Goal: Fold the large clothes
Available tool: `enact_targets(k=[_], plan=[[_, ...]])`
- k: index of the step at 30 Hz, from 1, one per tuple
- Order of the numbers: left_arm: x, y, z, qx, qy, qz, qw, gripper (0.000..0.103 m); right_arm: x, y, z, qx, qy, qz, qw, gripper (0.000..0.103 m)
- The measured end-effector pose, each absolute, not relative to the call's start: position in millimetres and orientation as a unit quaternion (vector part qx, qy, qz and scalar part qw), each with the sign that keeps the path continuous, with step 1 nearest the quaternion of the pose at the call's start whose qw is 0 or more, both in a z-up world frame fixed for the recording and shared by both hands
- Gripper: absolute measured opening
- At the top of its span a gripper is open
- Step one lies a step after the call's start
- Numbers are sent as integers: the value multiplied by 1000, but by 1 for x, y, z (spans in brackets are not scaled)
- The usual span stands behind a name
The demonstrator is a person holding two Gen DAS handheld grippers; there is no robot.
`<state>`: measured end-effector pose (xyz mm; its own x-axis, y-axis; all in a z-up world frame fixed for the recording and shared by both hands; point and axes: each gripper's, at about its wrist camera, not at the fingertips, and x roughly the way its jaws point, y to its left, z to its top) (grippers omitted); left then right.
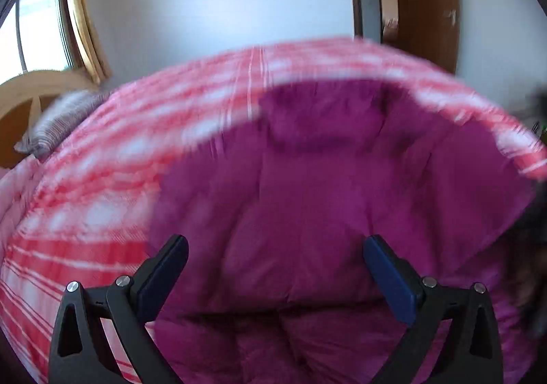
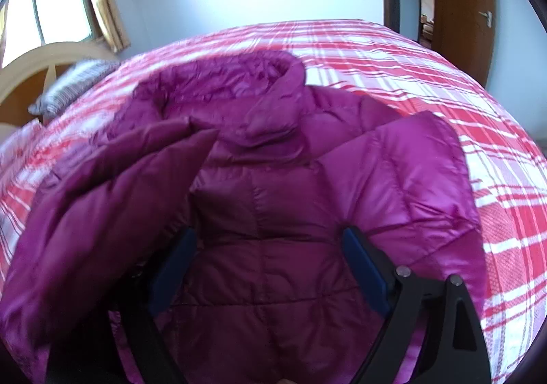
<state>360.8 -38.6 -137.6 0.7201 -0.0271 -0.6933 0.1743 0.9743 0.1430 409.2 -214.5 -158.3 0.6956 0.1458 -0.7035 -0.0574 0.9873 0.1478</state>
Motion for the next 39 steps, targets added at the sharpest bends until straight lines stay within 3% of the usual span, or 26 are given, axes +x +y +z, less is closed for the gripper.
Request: enact_targets(k=[3,9,11,12,13,15,22,31,39], plan=[[357,-41,-151,106,375,-52,920,102,395,-229,-143,78,374,33,924,90],[345,-39,-138,100,344,-59,932,102,358,-237,-72,97,274,-9,957,91],[340,-29,-121,78,307,-57,947,102,359,-208,-60,84,269,46,958,87],[340,-24,-112,75,291,-52,952,102,362,-194,-60,76,275,69,956,80],[343,-21,-105,78,280,-44,956,102,367,-181,-64,71,287,88,951,71],[360,-14,-99,90,281,-17,955,102,382,-161,-83,64,320,104,939,64],[420,1,-140,117,367,23,922,102,405,-138,-157,13,394,82,915,64],[436,26,-168,25,434,-12,900,102,403,-135,-166,-14,406,74,911,65],[440,47,-150,19,396,51,917,102,404,-126,-169,-41,405,59,911,65]])
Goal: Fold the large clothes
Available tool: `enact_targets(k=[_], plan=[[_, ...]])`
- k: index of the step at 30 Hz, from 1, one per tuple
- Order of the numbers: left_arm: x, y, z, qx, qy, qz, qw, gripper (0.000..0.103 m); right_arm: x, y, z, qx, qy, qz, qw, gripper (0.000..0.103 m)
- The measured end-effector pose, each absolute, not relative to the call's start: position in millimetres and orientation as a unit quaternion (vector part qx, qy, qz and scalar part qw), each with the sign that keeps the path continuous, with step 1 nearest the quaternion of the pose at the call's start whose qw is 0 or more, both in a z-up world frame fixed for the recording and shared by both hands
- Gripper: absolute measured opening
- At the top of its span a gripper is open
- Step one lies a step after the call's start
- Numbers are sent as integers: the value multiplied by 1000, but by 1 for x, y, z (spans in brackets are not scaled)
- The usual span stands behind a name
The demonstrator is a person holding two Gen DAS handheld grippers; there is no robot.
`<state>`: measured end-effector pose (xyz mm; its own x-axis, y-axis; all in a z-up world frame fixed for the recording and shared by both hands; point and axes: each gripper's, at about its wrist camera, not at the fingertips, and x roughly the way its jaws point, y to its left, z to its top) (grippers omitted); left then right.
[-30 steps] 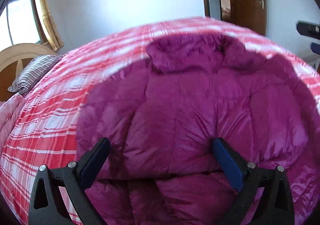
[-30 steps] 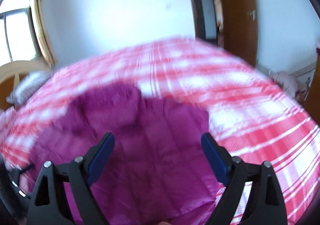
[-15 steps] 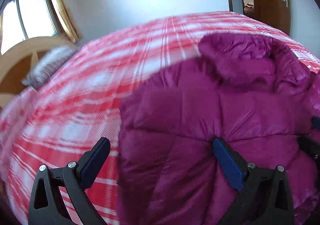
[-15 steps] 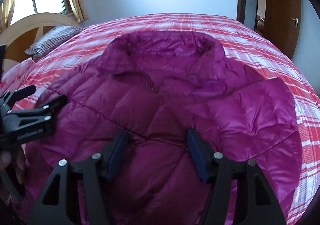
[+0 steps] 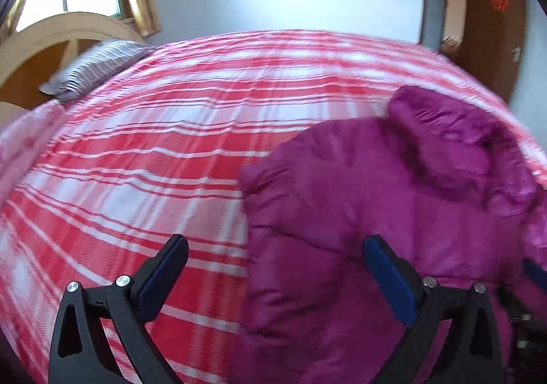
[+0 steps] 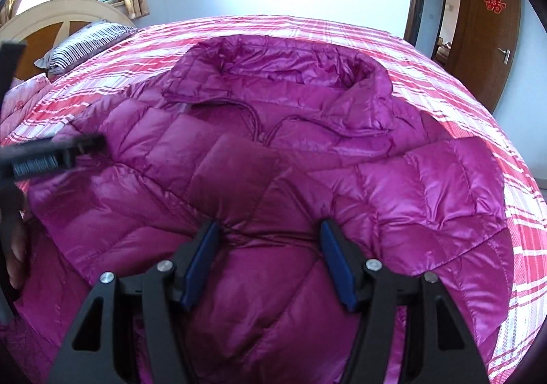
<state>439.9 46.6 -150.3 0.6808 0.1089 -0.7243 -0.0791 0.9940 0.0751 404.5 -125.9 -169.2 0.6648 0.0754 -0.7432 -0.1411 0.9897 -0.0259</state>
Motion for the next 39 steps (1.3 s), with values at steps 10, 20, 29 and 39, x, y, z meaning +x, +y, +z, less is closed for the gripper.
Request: enact_targets(k=[10,20,29,39], plan=[[448,40,-171,33,420,54,905,102,404,-120,-171,-63,404,48,911,66],[446,42,-172,35,416,56,907,102,394,-116,-150,-55,386,49,920,66],[446,43,-173,29,417,54,907,102,391,-73,-146,-73,383,97,916,69],[445,42,-172,34,416,56,907,102,402,-87,-172,-32,416,106,903,70]])
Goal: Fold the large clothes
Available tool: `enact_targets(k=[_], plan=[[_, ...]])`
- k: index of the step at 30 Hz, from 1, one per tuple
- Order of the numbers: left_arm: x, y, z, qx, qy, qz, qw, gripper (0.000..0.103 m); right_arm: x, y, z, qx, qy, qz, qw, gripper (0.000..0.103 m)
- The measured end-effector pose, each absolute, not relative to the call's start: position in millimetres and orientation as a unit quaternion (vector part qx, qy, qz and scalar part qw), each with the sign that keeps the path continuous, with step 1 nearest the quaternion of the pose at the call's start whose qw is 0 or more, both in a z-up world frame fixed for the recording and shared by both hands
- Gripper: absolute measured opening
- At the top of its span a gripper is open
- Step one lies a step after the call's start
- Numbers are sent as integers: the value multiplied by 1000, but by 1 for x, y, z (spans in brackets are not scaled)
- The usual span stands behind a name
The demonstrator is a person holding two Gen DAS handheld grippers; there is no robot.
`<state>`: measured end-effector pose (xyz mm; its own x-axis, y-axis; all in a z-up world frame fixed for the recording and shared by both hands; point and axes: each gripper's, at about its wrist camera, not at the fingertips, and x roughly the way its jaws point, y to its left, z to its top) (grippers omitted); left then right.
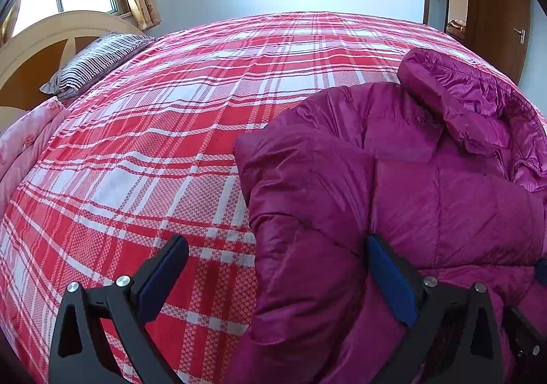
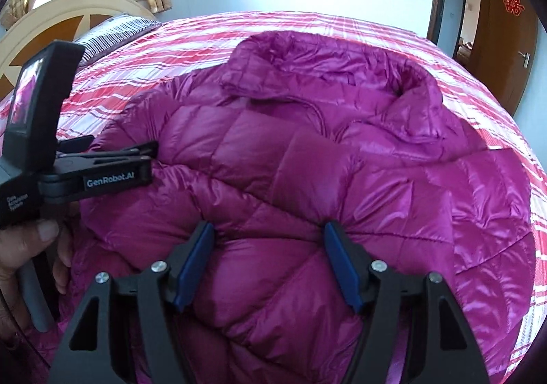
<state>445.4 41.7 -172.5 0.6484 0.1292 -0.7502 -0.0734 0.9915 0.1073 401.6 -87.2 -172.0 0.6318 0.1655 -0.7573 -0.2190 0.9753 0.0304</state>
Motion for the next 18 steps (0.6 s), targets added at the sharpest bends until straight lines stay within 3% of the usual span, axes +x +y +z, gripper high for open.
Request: enact_targets(k=[12,18], plan=[[425,38,-148,8,394,36,918,102,399,-85,-174,-33,413,105,904,70],[421,-5,-154,81,402,6,912,102,399,-85,-173,-34,411,104,905,70]])
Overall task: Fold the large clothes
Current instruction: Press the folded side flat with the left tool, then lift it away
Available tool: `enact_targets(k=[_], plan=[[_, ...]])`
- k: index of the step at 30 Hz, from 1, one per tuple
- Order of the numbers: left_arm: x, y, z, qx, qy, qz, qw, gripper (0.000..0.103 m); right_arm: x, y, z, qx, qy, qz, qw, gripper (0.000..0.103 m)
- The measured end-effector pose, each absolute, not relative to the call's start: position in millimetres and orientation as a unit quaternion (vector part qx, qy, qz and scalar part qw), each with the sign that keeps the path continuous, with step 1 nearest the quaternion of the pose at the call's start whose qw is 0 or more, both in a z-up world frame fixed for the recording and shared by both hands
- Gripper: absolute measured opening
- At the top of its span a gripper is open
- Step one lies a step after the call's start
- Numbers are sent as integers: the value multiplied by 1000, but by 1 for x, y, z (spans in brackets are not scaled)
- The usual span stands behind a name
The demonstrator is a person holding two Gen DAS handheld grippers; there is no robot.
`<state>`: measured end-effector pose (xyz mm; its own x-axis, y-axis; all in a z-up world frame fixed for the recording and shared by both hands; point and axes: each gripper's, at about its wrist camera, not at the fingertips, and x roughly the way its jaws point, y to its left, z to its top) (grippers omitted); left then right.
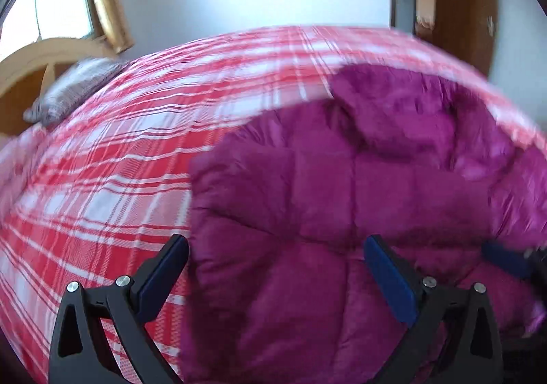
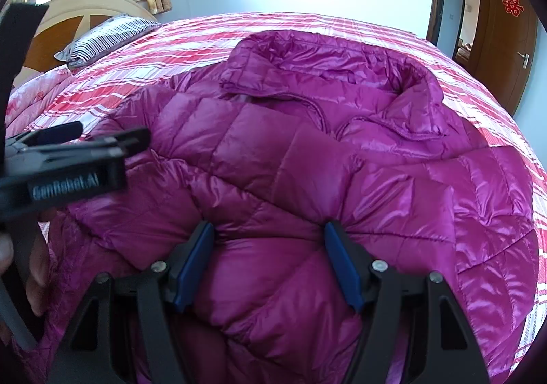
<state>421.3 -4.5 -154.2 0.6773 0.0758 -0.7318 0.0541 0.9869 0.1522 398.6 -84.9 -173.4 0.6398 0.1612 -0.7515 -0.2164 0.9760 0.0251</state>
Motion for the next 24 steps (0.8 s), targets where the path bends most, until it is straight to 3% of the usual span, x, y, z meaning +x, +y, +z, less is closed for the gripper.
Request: enact_targets(k=[15,24], plan=[[431,9,-170,40,423,-8,905,102,387,-113,-131,-7,367,94,925,71],[430,10,-171,39,424,-9,905,102,408,-123,-165,-32,408,73,909,71]])
